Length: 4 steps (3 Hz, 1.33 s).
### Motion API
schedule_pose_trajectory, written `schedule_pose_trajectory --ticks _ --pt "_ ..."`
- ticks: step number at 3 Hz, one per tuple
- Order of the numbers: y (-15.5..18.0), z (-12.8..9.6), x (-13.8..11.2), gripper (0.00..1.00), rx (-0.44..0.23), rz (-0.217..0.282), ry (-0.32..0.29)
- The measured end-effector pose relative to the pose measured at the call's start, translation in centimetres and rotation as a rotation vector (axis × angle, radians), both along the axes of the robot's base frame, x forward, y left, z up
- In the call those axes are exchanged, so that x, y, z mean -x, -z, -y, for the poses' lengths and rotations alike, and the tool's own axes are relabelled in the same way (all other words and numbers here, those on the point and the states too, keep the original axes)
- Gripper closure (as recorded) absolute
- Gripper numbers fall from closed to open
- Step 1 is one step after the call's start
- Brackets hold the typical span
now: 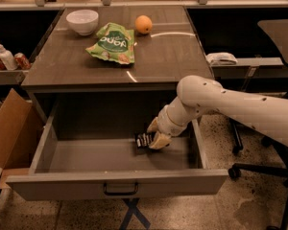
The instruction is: Pick rxbar chocolate from top drawer and place on counter
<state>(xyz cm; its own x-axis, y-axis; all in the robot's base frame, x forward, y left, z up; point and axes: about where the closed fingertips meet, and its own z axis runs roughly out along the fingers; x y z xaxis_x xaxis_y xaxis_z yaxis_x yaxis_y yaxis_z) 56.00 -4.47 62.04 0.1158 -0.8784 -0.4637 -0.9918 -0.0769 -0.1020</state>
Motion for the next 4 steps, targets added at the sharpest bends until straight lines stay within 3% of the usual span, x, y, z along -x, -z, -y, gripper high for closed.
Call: schedule_pose_trajectory --ticks 1,2,3,4 --pt "-4.5 1.7 0.8 1.0 -0.05 0.07 0.013" --pt "-12.0 6.4 2.5 1.0 -0.124 0.183 0.052" --pt "-15.6 9.2 3.2 1.0 -0.156 0.23 0.073" --pt "-16.2 9.4 3.1 1.0 -0.167 0.242 0.076"
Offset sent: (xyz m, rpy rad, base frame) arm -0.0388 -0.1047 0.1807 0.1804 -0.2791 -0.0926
